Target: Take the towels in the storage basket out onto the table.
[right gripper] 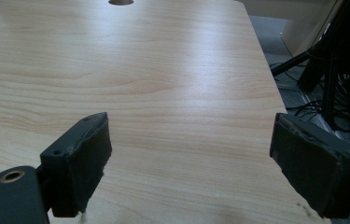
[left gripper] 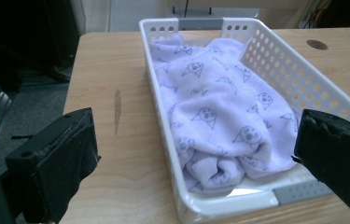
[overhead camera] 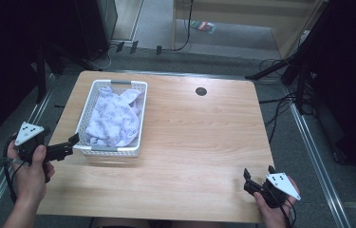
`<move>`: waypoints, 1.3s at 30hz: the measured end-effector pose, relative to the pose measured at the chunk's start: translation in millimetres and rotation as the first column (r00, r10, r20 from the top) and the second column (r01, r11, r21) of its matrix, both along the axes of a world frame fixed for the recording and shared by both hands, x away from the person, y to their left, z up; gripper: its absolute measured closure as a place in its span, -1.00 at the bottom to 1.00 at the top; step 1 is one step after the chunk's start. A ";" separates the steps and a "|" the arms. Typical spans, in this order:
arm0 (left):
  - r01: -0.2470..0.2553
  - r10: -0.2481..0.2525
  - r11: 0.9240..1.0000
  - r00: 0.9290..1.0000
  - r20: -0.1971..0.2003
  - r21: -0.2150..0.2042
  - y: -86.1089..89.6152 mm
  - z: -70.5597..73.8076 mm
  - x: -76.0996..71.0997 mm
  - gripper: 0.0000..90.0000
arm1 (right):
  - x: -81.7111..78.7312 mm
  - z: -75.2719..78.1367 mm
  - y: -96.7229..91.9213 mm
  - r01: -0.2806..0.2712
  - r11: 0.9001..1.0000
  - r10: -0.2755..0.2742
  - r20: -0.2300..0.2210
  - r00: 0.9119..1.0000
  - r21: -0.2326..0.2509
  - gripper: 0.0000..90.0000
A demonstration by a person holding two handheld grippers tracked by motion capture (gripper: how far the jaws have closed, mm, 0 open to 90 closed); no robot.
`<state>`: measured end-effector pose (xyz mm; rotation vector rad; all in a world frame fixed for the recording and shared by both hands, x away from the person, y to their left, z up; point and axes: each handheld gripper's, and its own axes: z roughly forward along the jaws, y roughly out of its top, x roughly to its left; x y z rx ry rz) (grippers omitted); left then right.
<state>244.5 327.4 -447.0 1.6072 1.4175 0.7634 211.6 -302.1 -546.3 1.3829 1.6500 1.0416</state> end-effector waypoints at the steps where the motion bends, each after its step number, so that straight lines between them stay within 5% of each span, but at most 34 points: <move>1: 0.003 -0.003 1.000 1.000 -0.008 0.005 -1.3 2.7 3.1 -1.00 | -0.1 0.0 0.1 0.000 1.000 0.000 0.000 1.000 -0.002 -0.72; 8: 0.031 -0.030 0.999 0.999 -0.022 0.030 -10.8 13.5 20.8 -1.00 | 0.0 -0.1 0.9 -0.002 1.000 0.002 0.004 1.000 -0.009 -0.72; 21: 0.076 -0.065 0.993 0.991 -0.117 0.095 -34.0 26.9 64.2 -1.00 | -0.3 -0.1 0.8 0.000 1.000 0.000 0.006 1.000 -0.008 -0.71; 25: 0.102 -0.082 0.990 0.979 -0.188 0.102 -38.7 24.6 81.9 -1.00 | -0.4 -0.1 1.1 0.001 1.000 -0.001 0.006 1.000 -0.010 -0.71; 31: 0.115 -0.084 0.987 0.967 -0.243 0.117 -41.8 23.4 94.9 -1.00 | -0.3 -0.1 1.1 0.001 1.000 -0.001 0.005 1.000 -0.012 -0.71; 38: 0.138 -0.087 0.981 0.938 -0.335 0.134 -47.8 20.2 116.7 -1.00 | -0.3 -0.1 1.2 0.002 1.000 -0.002 0.004 1.000 -0.013 -0.71; 39: 0.138 -0.087 0.981 0.938 -0.335 0.134 -47.8 20.2 116.7 -1.00 | -0.3 -0.1 1.2 0.002 1.000 -0.002 0.004 1.000 -0.013 -0.71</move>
